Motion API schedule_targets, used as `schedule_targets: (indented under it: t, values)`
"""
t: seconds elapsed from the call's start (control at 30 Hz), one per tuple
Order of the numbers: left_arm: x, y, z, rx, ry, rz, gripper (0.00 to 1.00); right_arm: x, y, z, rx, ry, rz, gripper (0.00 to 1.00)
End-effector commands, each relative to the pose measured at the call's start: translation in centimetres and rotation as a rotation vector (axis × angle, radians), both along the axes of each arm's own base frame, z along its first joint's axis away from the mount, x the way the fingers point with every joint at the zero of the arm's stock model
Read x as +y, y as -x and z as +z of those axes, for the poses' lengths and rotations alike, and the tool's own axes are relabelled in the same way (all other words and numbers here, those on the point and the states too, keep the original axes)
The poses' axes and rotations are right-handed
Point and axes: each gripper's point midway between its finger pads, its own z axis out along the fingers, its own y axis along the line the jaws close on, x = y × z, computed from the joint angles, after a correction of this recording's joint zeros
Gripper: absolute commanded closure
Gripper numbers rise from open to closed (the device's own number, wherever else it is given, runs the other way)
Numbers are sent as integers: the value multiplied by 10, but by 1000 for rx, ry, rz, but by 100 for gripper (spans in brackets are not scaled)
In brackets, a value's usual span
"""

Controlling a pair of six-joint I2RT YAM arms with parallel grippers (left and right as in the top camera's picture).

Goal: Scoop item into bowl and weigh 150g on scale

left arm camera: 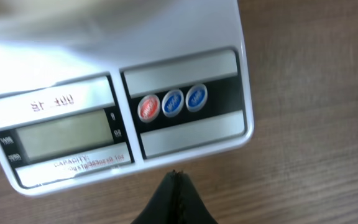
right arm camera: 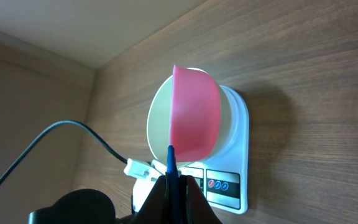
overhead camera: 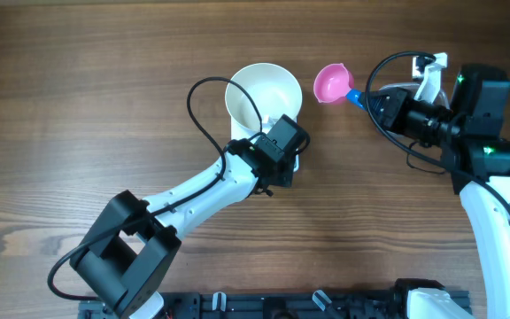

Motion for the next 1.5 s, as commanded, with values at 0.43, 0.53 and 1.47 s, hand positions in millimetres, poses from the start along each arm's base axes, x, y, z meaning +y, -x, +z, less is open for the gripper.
schedule_targets:
  t: [0.43, 0.53, 1.47]
  values:
    - [1, -25, -22, -97, -47, 95, 96, -1, 2, 9, -30, 19, 7, 96]
    - [2, -28, -28, -103, -59, 104, 96, -1, 2, 9, -28, 17, 6, 96]
    - [4, -38, -37, -145, -86, 125, 96, -1, 7, 4, 2, 18, 8, 96]
